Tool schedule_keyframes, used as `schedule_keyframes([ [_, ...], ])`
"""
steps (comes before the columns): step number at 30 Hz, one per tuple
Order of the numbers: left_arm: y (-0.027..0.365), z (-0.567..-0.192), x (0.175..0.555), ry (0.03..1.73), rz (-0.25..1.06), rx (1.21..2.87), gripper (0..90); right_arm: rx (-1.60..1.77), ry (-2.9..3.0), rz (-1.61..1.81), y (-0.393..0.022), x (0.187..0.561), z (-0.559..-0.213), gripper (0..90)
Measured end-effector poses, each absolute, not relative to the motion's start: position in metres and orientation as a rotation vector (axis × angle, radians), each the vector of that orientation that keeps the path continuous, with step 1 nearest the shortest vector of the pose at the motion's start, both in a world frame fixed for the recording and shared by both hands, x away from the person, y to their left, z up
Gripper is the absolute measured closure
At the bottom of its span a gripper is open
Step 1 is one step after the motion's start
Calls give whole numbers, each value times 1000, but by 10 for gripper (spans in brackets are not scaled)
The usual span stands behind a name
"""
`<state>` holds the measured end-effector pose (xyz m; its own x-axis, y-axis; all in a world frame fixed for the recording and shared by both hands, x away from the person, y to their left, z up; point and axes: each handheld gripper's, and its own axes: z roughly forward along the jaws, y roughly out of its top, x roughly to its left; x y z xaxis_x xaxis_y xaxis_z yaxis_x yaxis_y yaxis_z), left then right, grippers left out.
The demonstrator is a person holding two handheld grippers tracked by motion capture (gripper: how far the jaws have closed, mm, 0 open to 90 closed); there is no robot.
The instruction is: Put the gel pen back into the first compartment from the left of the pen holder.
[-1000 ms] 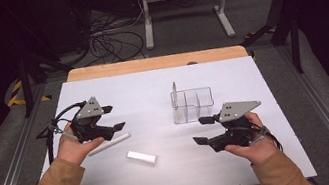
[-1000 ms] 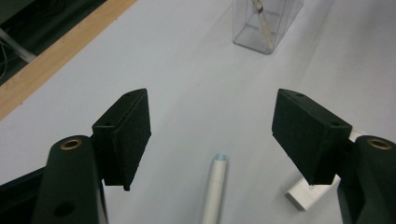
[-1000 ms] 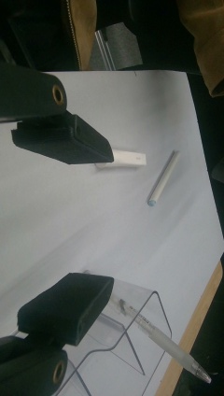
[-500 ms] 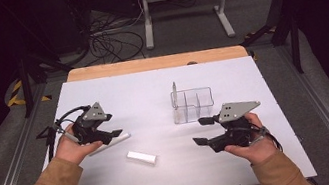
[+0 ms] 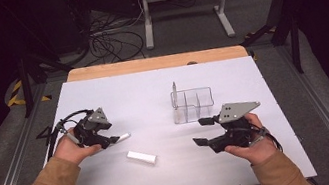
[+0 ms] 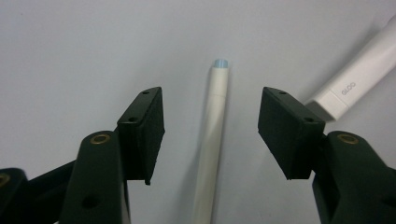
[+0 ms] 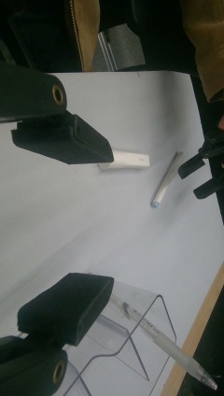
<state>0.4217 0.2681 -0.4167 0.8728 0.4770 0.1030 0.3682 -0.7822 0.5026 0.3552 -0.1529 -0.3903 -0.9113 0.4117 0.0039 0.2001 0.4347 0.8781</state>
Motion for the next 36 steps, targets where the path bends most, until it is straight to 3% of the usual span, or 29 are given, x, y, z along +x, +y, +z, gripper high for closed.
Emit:
schedule_keyframes([
  [23, 265, -437, 427, 622, 275, 2784, 719, 536, 2479, 1468, -152, 355, -391, 348],
  [36, 262, -440, 428, 548, 265, 2836, 779, 534, 2485, 1472, -152, 355, -392, 348],
])
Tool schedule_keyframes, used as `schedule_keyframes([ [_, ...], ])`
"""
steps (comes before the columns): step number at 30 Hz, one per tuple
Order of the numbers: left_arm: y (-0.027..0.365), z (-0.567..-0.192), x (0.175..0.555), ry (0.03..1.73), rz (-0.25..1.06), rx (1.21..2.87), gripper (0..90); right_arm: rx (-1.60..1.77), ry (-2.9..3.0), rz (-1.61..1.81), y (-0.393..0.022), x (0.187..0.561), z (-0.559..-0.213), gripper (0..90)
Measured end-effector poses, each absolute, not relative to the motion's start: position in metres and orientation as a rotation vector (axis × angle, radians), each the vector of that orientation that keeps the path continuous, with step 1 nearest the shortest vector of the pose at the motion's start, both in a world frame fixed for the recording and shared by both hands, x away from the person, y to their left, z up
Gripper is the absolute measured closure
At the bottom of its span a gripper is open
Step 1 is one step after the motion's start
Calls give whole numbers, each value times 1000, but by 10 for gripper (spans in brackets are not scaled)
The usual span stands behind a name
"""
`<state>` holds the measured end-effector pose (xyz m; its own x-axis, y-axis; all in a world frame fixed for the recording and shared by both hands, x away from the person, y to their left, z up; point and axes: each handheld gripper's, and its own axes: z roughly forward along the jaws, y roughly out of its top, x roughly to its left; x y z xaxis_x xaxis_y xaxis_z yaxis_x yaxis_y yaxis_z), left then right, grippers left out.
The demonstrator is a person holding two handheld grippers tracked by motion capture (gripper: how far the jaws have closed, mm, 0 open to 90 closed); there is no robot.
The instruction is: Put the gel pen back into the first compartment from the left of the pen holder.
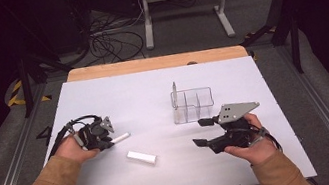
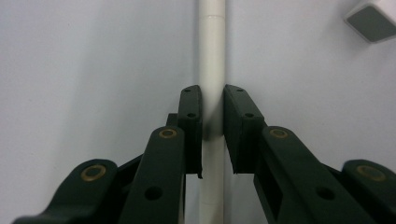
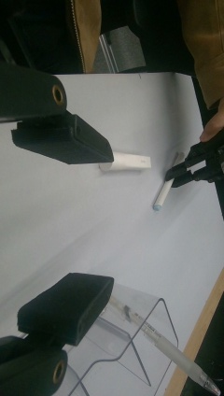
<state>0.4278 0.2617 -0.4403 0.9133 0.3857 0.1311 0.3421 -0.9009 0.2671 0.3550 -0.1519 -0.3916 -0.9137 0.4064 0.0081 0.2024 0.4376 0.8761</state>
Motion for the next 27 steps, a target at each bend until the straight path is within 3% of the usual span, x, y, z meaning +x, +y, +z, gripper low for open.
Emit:
schedule_keyframes([
  [27, 252, -403, 419, 488, 333, 2740, 780, 539, 2482, 1468, -153, 356, -392, 348],
])
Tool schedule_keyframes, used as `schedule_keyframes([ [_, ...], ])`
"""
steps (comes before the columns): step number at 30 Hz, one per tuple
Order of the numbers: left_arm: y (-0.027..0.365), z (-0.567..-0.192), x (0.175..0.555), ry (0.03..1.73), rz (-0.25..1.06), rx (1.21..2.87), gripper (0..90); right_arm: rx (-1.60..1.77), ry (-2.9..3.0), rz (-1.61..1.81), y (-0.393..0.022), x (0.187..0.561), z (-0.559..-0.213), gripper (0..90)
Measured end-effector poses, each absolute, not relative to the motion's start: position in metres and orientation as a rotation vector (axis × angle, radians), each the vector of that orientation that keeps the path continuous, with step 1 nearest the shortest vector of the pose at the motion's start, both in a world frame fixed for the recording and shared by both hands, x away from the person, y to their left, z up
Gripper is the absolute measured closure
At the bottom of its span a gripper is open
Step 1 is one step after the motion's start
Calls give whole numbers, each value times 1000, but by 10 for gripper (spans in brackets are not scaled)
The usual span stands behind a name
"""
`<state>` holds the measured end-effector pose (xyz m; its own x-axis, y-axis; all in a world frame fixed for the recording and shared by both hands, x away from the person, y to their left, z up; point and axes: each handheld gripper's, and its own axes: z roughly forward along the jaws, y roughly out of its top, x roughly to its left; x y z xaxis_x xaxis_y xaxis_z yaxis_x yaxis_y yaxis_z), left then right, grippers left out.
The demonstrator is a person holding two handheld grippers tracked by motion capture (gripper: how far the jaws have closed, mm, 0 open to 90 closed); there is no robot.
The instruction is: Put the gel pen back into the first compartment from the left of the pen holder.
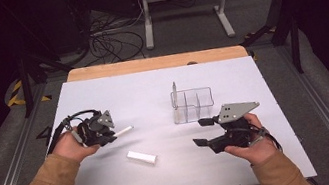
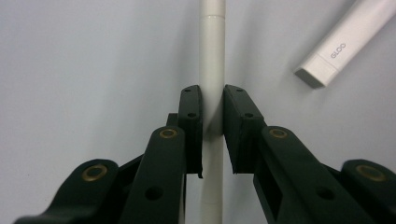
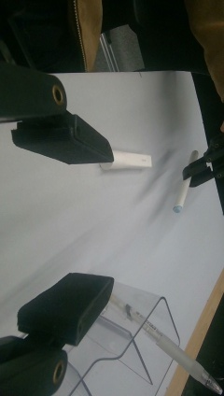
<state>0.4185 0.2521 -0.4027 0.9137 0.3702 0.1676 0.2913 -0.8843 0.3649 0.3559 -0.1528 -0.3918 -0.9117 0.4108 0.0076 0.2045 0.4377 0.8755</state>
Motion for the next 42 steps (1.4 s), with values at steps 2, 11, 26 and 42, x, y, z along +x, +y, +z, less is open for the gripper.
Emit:
schedule_keyframes([
  [2, 252, -399, 418, 496, 333, 2720, 781, 541, 2481, 1468, -153, 356, -392, 348],
  [11, 246, -380, 414, 450, 340, 2567, 780, 552, 2469, 1470, -155, 355, -393, 348],
  [26, 240, -354, 411, 441, 361, 2308, 780, 564, 2449, 1473, -160, 352, -392, 349],
  [42, 237, -343, 407, 440, 351, 2076, 780, 564, 2447, 1480, -160, 353, -392, 351],
])
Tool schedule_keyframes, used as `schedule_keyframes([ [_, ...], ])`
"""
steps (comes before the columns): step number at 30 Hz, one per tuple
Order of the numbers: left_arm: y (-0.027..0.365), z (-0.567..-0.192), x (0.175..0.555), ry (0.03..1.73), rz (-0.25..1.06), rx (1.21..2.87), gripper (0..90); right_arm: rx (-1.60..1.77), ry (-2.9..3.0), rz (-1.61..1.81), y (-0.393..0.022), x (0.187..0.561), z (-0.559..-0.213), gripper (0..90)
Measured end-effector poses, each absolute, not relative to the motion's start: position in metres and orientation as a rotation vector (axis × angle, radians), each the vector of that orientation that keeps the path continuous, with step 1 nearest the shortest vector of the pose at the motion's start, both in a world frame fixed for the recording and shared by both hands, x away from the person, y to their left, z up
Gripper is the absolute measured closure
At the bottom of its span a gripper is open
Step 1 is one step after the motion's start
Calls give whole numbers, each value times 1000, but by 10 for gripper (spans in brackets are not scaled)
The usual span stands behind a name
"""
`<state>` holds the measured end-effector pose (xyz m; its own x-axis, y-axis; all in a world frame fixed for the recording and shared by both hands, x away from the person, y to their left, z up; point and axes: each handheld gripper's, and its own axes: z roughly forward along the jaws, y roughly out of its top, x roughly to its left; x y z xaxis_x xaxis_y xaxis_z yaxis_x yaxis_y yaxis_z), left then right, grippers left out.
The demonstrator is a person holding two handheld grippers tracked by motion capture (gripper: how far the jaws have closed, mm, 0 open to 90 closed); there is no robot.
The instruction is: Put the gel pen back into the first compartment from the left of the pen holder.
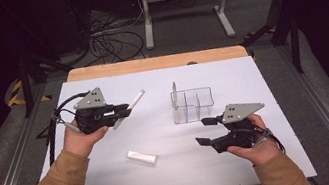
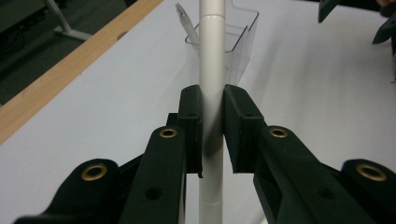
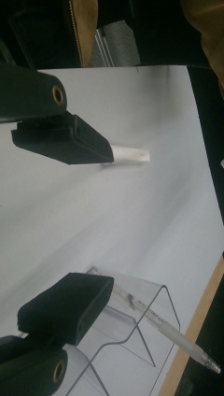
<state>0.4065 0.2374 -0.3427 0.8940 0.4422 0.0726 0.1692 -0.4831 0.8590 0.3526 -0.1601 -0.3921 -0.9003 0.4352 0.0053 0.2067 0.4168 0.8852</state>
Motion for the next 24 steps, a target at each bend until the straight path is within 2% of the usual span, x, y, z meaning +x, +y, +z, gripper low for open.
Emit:
schedule_keyframes([
  [11, 227, -338, 408, 426, 318, 1900, 780, 566, 2444, 1486, -160, 353, -392, 352],
  [24, 216, -336, 407, 431, 375, 1855, 779, 565, 2442, 1491, -161, 353, -392, 352],
])
